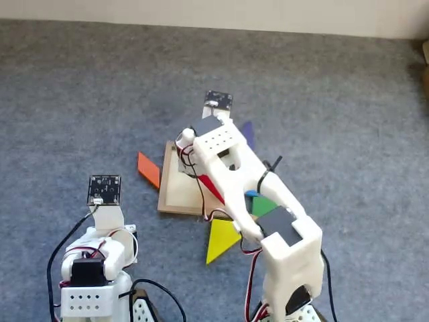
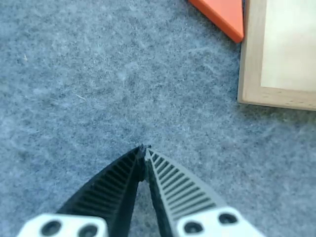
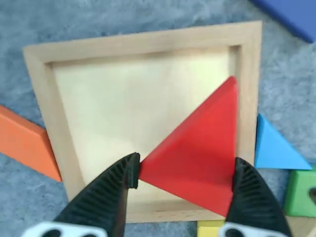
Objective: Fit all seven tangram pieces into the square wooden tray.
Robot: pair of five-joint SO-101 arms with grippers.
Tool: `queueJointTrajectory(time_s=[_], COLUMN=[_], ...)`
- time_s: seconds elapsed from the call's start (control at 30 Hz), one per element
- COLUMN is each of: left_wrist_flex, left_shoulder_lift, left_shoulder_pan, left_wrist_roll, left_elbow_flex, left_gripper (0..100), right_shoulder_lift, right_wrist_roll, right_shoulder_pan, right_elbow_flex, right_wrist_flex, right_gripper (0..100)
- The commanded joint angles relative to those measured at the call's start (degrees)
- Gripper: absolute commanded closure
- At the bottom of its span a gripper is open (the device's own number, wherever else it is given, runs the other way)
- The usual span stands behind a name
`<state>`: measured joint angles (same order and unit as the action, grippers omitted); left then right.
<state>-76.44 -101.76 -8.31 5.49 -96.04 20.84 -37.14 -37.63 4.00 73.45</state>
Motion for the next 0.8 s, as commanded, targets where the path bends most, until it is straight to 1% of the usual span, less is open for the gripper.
queueJointTrajectory(time_s=[0.0, 0.13, 0.37, 0.5, 0.6, 0.67, 0.77], left_wrist_flex=[-0.09, -0.09, -0.09, -0.09, -0.09, -0.09, -0.09], left_shoulder_lift=[-2.86, -2.86, -2.86, -2.86, -2.86, -2.86, -2.86], left_shoulder_pan=[-0.75, -0.75, -0.75, -0.75, -0.75, -0.75, -0.75], left_wrist_roll=[-0.44, -0.44, -0.44, -0.44, -0.44, -0.44, -0.44], left_elbow_flex=[-1.10, -1.10, -1.10, -1.10, -1.10, -1.10, -1.10], left_gripper=[99, 99, 99, 99, 99, 99, 99], right_shoulder_lift=[-0.75, -0.75, -0.66, 0.13, 2.33, 3.65, 4.26], right_wrist_roll=[-0.44, -0.44, -0.44, -0.44, 2.29, 2.81, 2.90], right_shoulder_pan=[0.84, 0.92, 0.92, 1.01, 1.01, 1.01, 1.01], right_elbow_flex=[0.04, -0.13, -0.31, -0.22, 0.04, 0.31, 0.31], right_wrist_flex=[-2.51, -5.93, -5.76, -3.65, -3.47, -3.38, -1.36], right_gripper=[79.6, 79.6, 79.6, 79.6, 79.5, 77.4, 69.7])
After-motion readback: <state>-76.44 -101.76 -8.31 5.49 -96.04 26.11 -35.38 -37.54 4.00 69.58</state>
